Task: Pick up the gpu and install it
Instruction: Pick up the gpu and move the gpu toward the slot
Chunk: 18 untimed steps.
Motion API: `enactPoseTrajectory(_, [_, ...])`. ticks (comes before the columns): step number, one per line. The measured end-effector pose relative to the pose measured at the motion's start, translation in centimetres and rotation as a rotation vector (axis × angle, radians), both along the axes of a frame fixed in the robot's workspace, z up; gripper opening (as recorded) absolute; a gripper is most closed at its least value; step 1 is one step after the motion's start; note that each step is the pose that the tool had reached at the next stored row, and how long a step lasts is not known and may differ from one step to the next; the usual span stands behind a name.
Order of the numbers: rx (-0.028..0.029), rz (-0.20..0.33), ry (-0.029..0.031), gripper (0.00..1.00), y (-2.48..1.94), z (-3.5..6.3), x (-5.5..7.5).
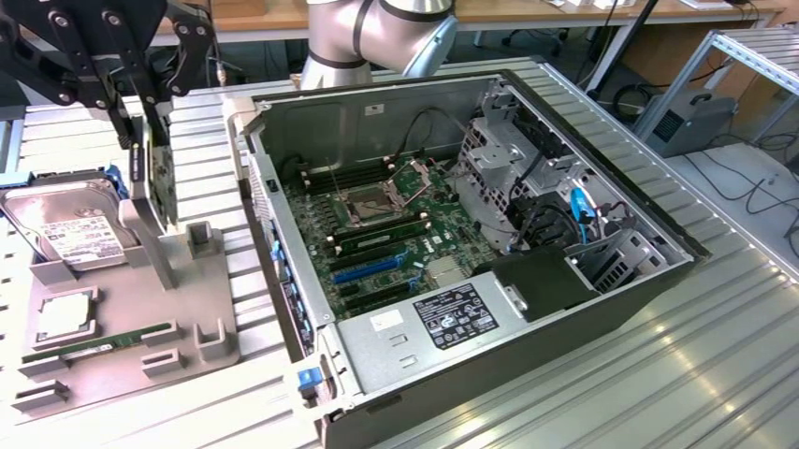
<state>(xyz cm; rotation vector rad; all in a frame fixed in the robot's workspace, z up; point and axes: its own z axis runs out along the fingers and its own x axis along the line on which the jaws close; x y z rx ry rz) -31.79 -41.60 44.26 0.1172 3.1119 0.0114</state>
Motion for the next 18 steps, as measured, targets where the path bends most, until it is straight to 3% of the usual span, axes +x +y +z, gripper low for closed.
enactPoseTrajectory(18, [0.0001,0.000,0.0000,0.27,-0.17,0.00,0.71])
